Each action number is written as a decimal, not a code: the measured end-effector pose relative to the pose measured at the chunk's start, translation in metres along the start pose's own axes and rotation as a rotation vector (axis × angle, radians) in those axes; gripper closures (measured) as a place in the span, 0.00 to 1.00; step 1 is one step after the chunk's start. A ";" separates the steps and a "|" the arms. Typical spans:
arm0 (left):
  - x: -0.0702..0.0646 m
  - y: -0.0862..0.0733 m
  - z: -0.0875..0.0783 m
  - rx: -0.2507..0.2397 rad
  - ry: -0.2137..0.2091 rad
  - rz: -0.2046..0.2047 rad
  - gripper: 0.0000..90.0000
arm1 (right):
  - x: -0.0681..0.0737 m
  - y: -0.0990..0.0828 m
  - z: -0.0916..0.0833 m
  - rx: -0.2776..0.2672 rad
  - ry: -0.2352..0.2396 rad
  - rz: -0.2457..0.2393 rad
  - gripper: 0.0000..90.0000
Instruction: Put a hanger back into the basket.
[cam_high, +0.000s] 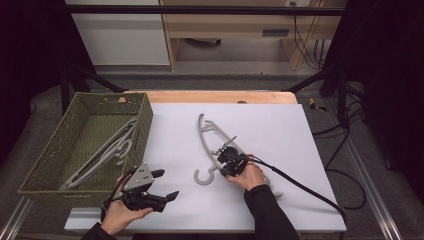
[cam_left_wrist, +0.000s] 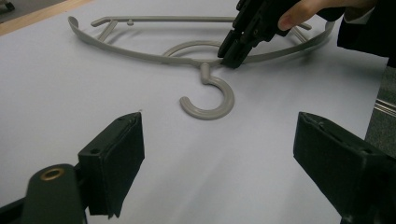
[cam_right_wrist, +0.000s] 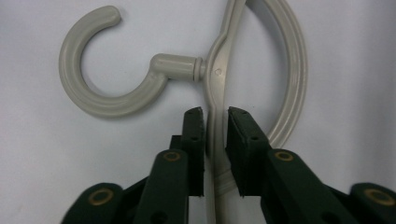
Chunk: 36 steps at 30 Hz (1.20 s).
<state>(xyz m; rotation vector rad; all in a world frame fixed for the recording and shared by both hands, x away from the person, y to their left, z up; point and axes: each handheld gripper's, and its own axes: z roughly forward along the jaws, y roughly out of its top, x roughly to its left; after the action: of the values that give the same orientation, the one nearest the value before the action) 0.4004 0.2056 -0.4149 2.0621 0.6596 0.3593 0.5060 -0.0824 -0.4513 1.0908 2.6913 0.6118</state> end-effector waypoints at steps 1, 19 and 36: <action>0.000 0.000 0.000 -0.001 0.000 -0.002 0.18 | 0.000 0.000 -0.002 -0.001 0.006 0.004 0.82; 0.000 0.000 0.000 0.009 0.000 0.001 0.18 | 0.000 0.003 0.003 0.037 0.017 0.034 0.92; 0.003 0.008 -0.013 -0.016 0.009 0.022 0.18 | -0.012 -0.005 -0.040 -0.035 0.126 0.029 0.93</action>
<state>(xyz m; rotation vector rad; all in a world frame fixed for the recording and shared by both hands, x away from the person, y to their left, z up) 0.3986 0.2124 -0.4012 2.0544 0.6385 0.3856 0.4988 -0.1060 -0.4177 1.1207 2.7631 0.7540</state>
